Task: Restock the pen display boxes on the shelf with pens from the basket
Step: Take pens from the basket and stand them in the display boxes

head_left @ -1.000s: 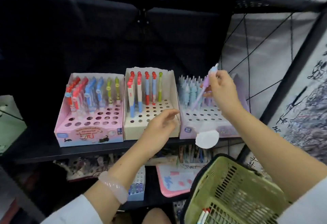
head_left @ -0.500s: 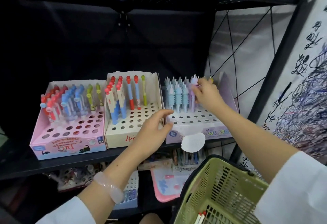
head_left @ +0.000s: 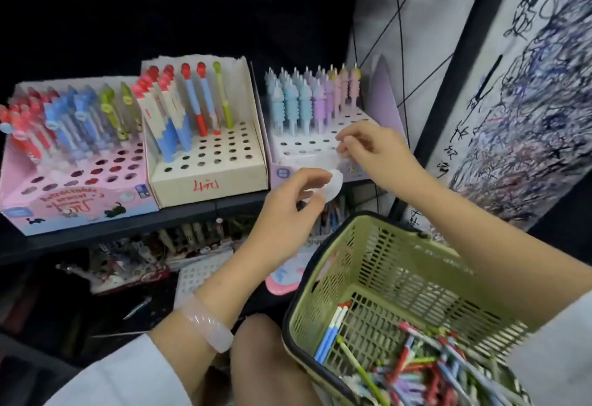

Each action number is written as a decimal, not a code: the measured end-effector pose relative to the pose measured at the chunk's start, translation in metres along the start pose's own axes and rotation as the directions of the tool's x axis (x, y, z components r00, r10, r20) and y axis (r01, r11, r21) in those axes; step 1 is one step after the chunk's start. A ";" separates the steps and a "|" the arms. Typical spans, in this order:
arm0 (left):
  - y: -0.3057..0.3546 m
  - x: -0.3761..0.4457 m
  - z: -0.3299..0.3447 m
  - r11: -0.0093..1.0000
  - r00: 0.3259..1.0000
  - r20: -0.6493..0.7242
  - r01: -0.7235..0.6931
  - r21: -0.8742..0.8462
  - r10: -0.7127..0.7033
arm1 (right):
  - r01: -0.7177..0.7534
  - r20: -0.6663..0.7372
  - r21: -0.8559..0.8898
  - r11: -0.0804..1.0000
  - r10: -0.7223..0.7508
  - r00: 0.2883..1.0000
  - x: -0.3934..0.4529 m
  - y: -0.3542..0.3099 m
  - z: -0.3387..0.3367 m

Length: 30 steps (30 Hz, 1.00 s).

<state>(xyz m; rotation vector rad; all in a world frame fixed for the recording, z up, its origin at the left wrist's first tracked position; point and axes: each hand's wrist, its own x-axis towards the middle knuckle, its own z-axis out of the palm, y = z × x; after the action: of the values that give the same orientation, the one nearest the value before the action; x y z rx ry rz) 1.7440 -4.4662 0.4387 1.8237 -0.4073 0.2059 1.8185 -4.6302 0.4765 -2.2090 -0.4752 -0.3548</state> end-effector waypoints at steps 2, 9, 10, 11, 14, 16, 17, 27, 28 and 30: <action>-0.017 -0.011 0.023 0.999 0.993 0.111 0.029 0.042 -0.034 | 0.097 -0.037 -0.098 0.990 -0.101 0.994 -0.035 0.013 -0.002; -0.082 -0.043 0.071 0.951 0.902 0.350 0.163 0.263 -0.252 | -0.273 0.327 -0.330 0.904 0.380 0.865 -0.144 0.127 0.043; -0.087 -0.046 0.075 0.945 0.896 0.353 0.175 0.275 -0.269 | -0.269 0.430 -0.408 0.872 0.443 0.787 -0.161 0.143 0.054; -0.091 -0.049 0.078 0.941 0.889 0.359 0.185 0.284 -0.284 | -0.244 0.528 -0.441 0.864 0.470 0.707 -0.177 0.154 0.064; -0.099 -0.054 0.086 0.928 0.857 0.397 0.213 0.307 -0.328 | -0.275 0.793 -0.362 0.891 0.449 0.411 -0.214 0.166 0.091; -0.101 -0.055 0.088 0.922 0.846 0.406 0.225 0.314 -0.345 | -0.264 0.872 -0.390 0.882 0.446 0.201 -0.226 0.168 0.103; -0.101 -0.055 0.088 0.922 0.847 0.405 0.223 0.317 -0.345 | -0.208 0.886 -0.411 0.887 0.443 0.139 -0.230 0.169 0.108; -0.105 -0.056 0.094 0.921 0.832 0.428 0.228 0.315 -0.352 | 0.183 0.833 -0.482 0.857 0.384 0.397 -0.264 0.173 0.132; -0.105 -0.056 0.095 0.923 0.832 0.432 0.227 0.311 -0.349 | 0.199 0.816 -0.514 0.834 0.404 0.413 -0.263 0.173 0.135; -0.105 -0.057 0.096 0.926 0.830 0.434 0.235 0.296 -0.349 | 0.187 0.795 -0.545 0.817 0.432 0.426 -0.259 0.170 0.140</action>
<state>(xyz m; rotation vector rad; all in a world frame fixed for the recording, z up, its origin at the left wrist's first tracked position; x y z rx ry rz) 1.7248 -4.5227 0.2976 2.1393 -0.4504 -0.4476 1.6782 -4.6759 0.1702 -2.8819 -0.8268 1.0519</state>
